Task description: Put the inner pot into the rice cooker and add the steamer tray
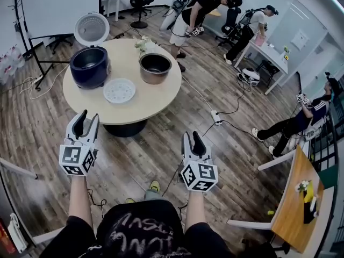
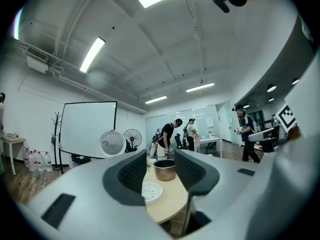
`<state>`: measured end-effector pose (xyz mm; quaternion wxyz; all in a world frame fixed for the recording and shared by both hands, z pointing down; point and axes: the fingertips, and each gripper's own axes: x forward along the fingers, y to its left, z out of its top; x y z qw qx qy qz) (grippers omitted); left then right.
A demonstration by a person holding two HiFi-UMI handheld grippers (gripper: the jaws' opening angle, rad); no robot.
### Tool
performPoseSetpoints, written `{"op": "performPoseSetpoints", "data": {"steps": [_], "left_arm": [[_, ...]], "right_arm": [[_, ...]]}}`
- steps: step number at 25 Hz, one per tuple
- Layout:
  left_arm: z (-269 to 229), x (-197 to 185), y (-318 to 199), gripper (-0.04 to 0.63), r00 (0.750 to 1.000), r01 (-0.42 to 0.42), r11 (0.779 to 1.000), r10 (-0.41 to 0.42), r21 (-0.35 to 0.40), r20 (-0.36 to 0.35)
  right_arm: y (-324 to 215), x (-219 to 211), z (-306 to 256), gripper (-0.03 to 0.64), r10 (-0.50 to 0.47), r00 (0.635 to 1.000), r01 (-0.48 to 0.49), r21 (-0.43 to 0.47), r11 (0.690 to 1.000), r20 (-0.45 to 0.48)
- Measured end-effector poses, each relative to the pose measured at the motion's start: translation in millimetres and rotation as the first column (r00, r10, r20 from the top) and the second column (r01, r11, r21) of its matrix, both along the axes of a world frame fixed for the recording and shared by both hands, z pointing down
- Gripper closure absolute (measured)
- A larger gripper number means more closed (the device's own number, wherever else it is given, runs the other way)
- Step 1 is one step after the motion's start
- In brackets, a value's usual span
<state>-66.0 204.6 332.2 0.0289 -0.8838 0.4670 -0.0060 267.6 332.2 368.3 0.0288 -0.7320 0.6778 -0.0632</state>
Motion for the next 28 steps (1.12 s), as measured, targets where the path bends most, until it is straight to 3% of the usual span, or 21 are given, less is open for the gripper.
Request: {"op": "performPoseSetpoints", "data": {"steps": [4, 7, 19, 28], "left_arm": [[-0.6, -0.6, -0.7, 0.357, 1.0, -0.001, 1.0, 0.001, -0.001, 0.005], [0.7, -1.5, 0.0, 0.336, 1.0, -0.003, 1.0, 0.003, -0.005, -0.001], [6.6, 1.9, -8.3, 0.337, 0.999, -0.038, 0.999, 0.038, -0.03, -0.004], [21.1, 14.5, -43.1, 0.336, 0.999, -0.041, 0.998, 0.04, -0.052, -0.019]], "right_arm": [[-0.3, -4.5, -3.1, 0.374, -0.026, 1.0, 0.026, 0.009, 1.0, 0.001], [0.7, -6.6, -2.1, 0.354, -0.028, 1.0, 0.028, -0.001, 1.0, -0.003], [-11.5, -16.2, 3.1, 0.356, -0.049, 0.999, 0.049, -0.027, 0.998, 0.016], [-44.8, -0.5, 17.4, 0.361, -0.023, 0.999, 0.024, -0.033, 0.999, 0.03]]}}
